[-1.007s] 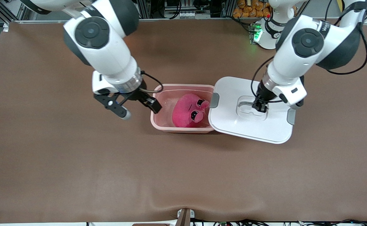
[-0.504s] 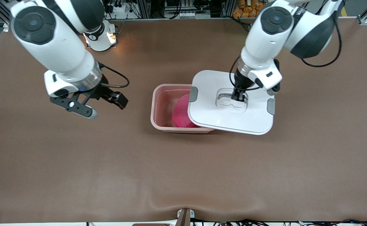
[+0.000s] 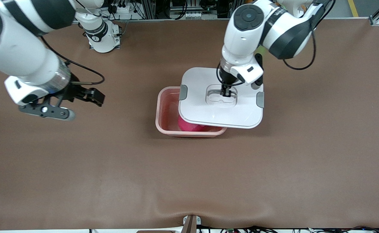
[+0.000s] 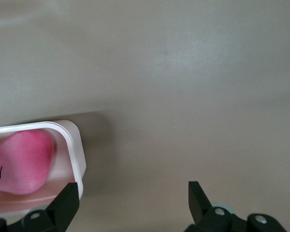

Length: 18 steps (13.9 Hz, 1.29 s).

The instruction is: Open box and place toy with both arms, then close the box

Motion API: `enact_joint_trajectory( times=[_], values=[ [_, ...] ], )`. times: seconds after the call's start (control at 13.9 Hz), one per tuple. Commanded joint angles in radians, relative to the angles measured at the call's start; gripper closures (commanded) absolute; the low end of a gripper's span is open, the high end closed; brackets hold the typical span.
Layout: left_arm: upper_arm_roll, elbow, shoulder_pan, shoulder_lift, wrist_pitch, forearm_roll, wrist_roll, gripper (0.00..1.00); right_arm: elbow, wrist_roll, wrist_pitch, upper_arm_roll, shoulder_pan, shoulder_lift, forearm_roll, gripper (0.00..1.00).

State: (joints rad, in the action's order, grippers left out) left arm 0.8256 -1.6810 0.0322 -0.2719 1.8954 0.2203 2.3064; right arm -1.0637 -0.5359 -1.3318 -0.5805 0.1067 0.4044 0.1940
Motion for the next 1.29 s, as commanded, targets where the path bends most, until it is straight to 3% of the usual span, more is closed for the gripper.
enact_joint_trajectory(
  times=[0.0,0.14,0.43,0.72,0.86,1.22],
  values=[
    [-0.006,0.084,-0.06,-0.073,-0.024,0.072,0.106,1.0,-0.022,0.216,0.025,0.157,-0.005,-0.085,-0.092,0.0],
    [-0.006,0.11,-0.095,-0.119,-0.022,0.126,0.184,1.0,-0.022,0.309,0.058,0.238,-0.01,-0.108,-0.139,0.0],
    [-0.011,0.127,-0.152,-0.17,-0.024,0.185,0.275,1.0,-0.035,0.468,0.103,0.352,-0.015,-0.165,-0.142,0.0],
    [-0.014,0.148,-0.19,-0.193,-0.022,0.2,0.329,1.0,-0.077,0.551,0.129,0.431,-0.033,-0.2,-0.142,0.0],
    [-0.039,0.171,-0.234,-0.216,-0.022,0.24,0.385,1.0,-0.125,0.579,0.122,0.537,-0.091,-0.234,-0.155,0.0],
    [-0.16,0.211,-0.375,-0.256,-0.021,0.257,0.418,1.0,-0.345,0.633,0.027,0.61,-0.113,-0.375,-0.183,0.0]
  ],
)
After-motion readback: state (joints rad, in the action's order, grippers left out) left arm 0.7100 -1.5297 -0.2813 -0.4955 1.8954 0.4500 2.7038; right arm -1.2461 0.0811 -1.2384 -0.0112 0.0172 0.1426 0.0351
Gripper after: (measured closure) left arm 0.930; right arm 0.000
